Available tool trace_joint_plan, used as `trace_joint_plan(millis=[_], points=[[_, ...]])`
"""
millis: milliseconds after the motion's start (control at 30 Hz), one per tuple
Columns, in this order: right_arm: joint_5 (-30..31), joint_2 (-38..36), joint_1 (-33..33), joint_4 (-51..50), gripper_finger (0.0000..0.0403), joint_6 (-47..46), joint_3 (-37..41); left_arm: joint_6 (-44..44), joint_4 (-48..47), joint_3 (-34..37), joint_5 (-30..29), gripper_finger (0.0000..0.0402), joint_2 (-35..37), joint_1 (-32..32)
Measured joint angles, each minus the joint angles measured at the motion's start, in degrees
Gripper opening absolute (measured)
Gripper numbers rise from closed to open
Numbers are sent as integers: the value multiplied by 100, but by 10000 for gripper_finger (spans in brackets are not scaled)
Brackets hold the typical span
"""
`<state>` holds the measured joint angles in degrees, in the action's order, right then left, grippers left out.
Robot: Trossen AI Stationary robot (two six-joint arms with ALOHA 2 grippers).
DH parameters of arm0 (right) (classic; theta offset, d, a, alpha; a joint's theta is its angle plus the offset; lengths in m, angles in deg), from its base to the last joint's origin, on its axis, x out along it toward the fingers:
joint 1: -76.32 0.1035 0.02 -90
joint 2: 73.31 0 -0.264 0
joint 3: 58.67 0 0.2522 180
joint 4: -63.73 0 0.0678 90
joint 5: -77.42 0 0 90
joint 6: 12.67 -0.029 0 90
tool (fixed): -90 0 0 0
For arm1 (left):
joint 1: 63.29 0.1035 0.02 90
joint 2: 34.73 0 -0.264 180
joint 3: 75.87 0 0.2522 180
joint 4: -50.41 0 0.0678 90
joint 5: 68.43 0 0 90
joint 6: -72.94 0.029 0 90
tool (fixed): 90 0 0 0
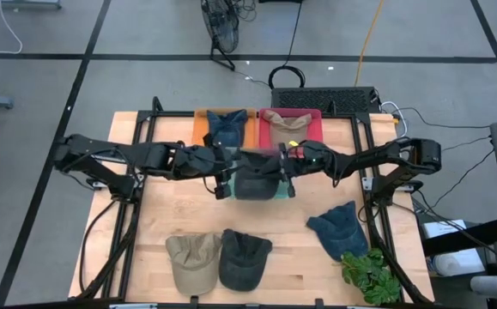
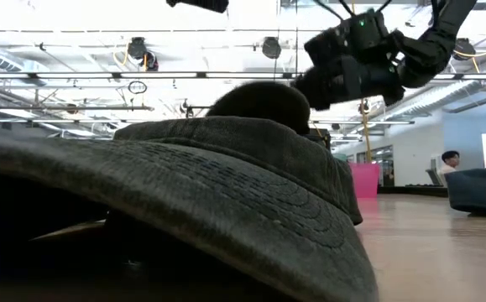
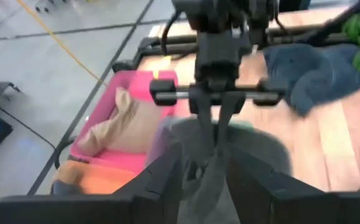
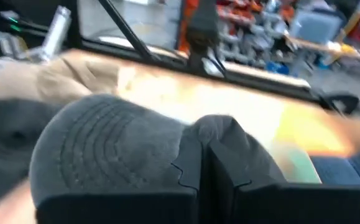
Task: Pick & Place hat
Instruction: Put the top black cap into the blue bin
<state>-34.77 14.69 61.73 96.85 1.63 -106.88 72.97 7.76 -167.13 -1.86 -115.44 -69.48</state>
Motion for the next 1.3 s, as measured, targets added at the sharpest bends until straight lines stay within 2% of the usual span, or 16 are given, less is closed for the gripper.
trace_joint_plan(millis=[167, 367, 533, 700, 867, 1100, 1300], points=[[418, -1, -263, -65, 32, -7, 390, 9, 204, 223, 12, 127, -95, 89], [574, -76, -458, -52, 78, -11, 549, -122, 354, 522, 28, 127, -152, 344], [588, -254, -443, 13, 111, -58, 547, -162, 916, 1032, 89, 127, -142, 570], [572, -554, -260, 54, 127, -251, 547, -186, 1717, 1632, 136, 127, -143, 840], [568, -637, -57, 52, 130, -226, 547, -315, 1863, 1874, 531, 127, -143, 1141], [583, -637, -31, -659, 130, -153, 547, -245, 2200, 2308, 1971, 127, -143, 1422], [597, -637, -35, -727, 130, -144, 547, 48, 2753, 2629, 2189, 127, -257, 1481]])
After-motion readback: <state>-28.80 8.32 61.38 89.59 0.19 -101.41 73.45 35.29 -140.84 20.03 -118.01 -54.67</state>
